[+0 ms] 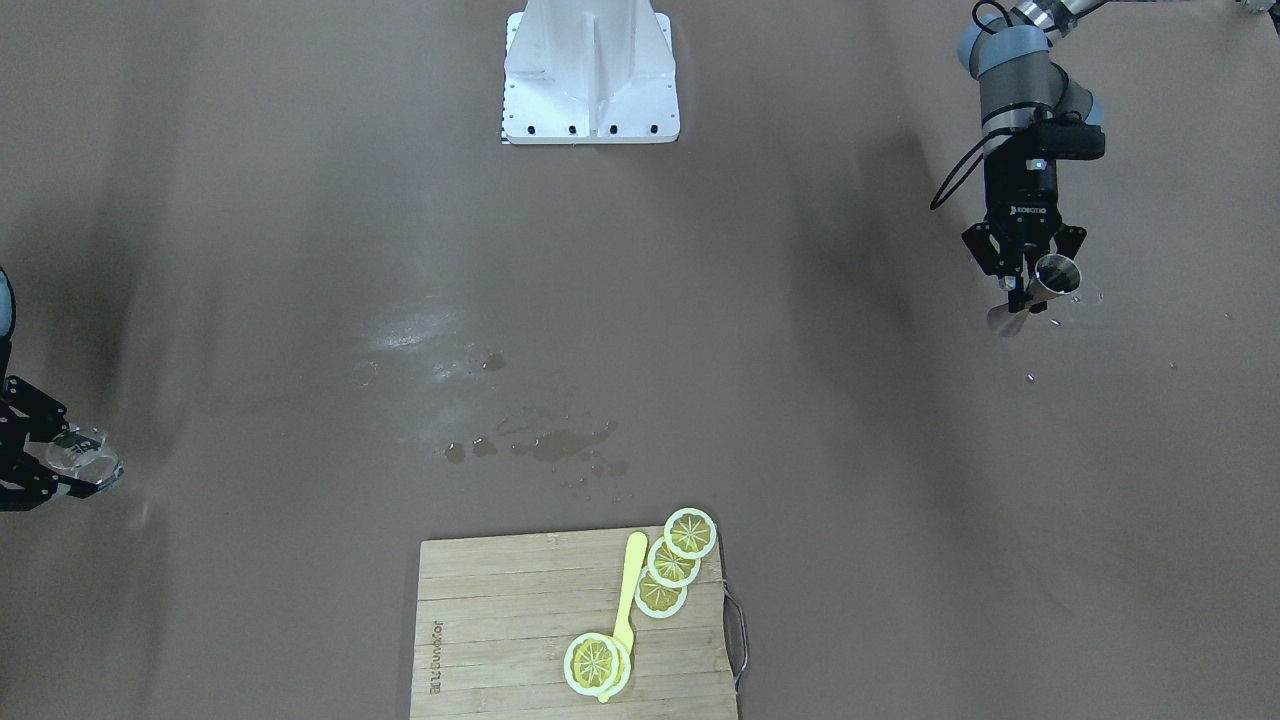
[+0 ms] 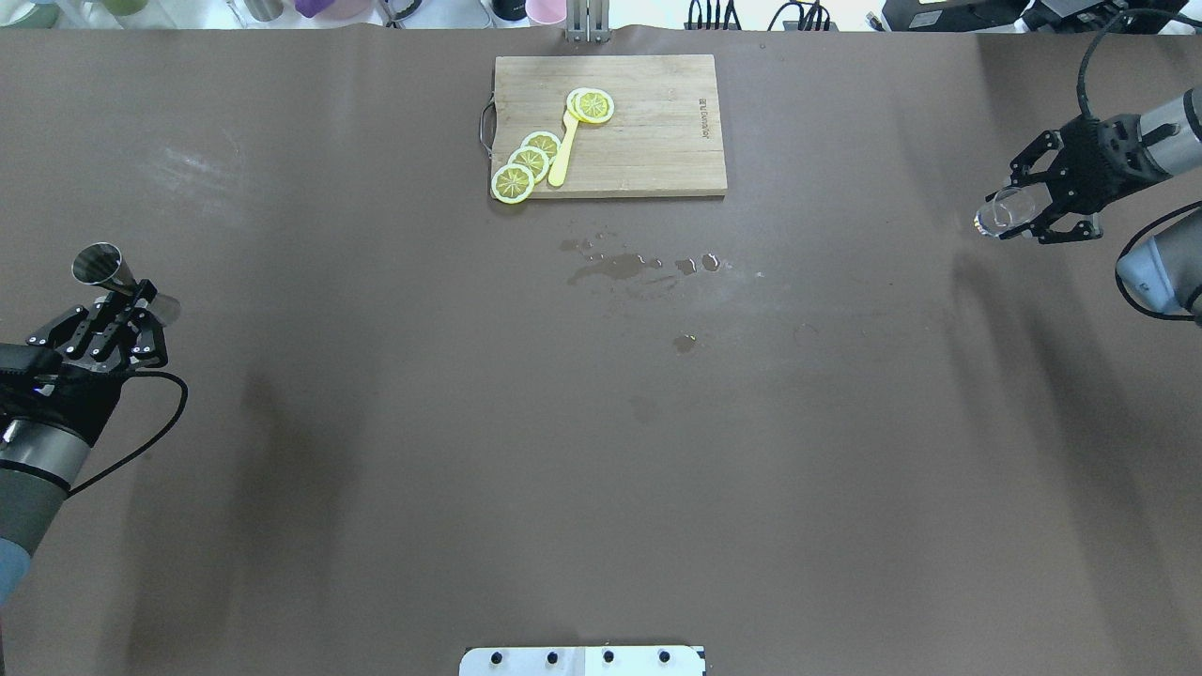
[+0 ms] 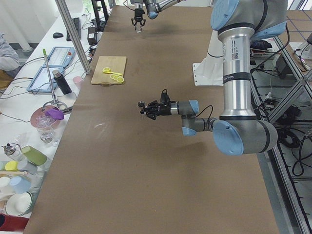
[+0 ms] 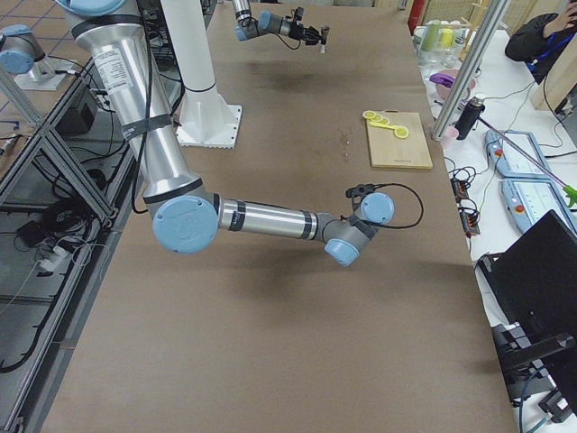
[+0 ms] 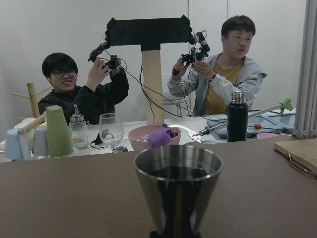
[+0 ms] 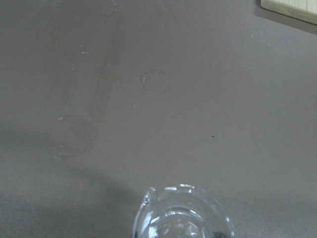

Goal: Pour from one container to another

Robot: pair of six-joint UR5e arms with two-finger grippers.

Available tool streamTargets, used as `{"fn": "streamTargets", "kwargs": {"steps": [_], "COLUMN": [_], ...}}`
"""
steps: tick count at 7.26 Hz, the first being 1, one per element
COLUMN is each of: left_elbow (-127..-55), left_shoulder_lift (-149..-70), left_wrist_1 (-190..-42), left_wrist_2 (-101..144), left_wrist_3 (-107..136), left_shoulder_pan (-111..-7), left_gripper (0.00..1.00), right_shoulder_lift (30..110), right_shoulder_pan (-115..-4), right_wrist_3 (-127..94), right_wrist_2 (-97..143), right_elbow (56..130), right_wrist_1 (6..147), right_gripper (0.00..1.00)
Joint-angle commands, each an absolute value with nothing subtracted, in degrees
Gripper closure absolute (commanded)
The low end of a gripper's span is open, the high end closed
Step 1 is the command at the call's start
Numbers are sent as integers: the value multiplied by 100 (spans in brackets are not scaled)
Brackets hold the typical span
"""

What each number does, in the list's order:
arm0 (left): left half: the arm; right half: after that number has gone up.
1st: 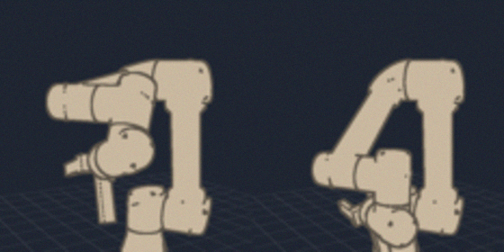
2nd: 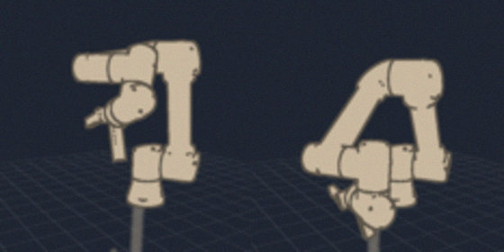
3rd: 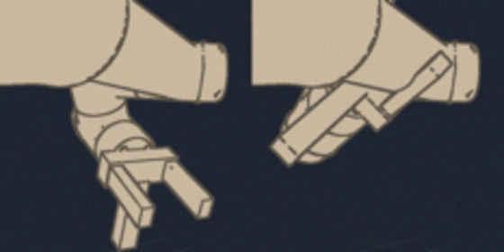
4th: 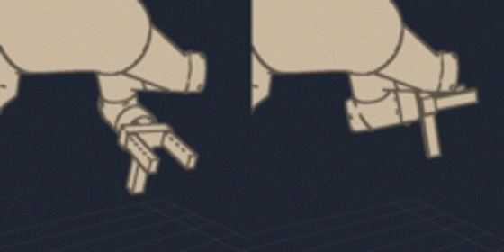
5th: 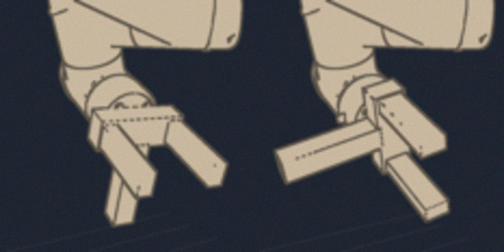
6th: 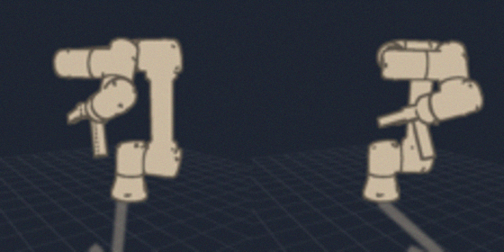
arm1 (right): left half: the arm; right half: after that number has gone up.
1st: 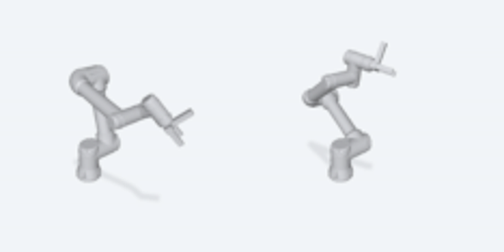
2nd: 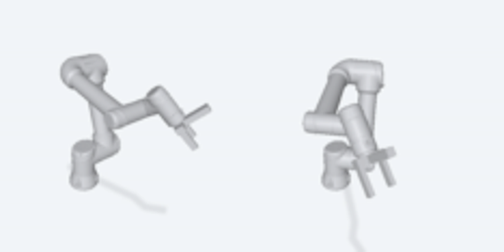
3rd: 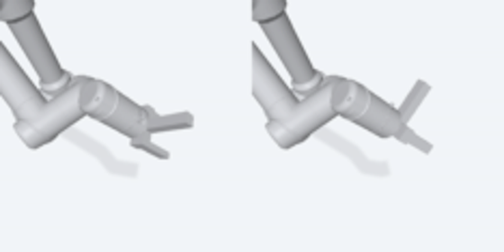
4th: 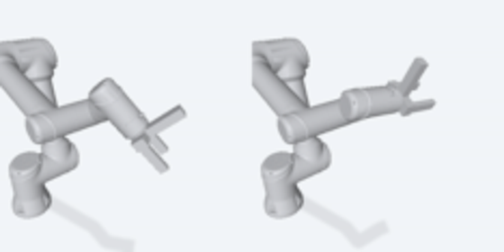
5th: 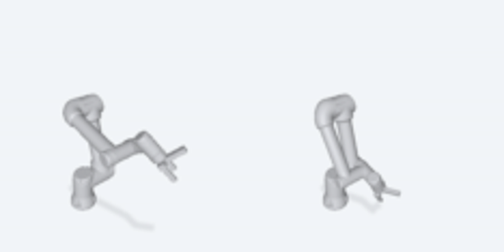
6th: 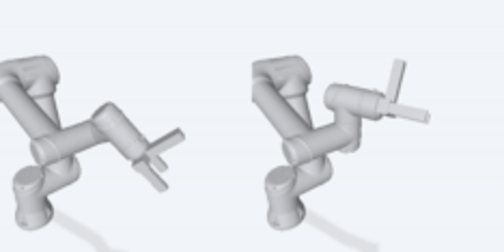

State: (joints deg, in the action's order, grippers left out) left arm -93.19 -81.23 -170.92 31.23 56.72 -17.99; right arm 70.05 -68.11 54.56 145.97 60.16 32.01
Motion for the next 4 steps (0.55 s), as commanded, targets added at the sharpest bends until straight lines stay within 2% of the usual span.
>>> {"fn": "streamTargets", "kwargs": {"steps": [1,4], "left_elbow": [-9316,-9273], "left_shoulder_lift": [-8139,-8226], "left_wrist_1": [-16467,-16076], "left_wrist_2": [2746,2716], "left_wrist_3": [6464,6750], "left_shoulder_pan": [-1575,-1416], "left_gripper": [100,100], "right_shoulder_lift": [6979,6961], "right_shoulder_pan": [-6654,-6618], "right_wrist_3": [5196,4283], "right_wrist_2": [14371,14327], "right_elbow": [5986,5977], "right_wrist_1": [3199,3077], "right_gripper": [100,100]}}
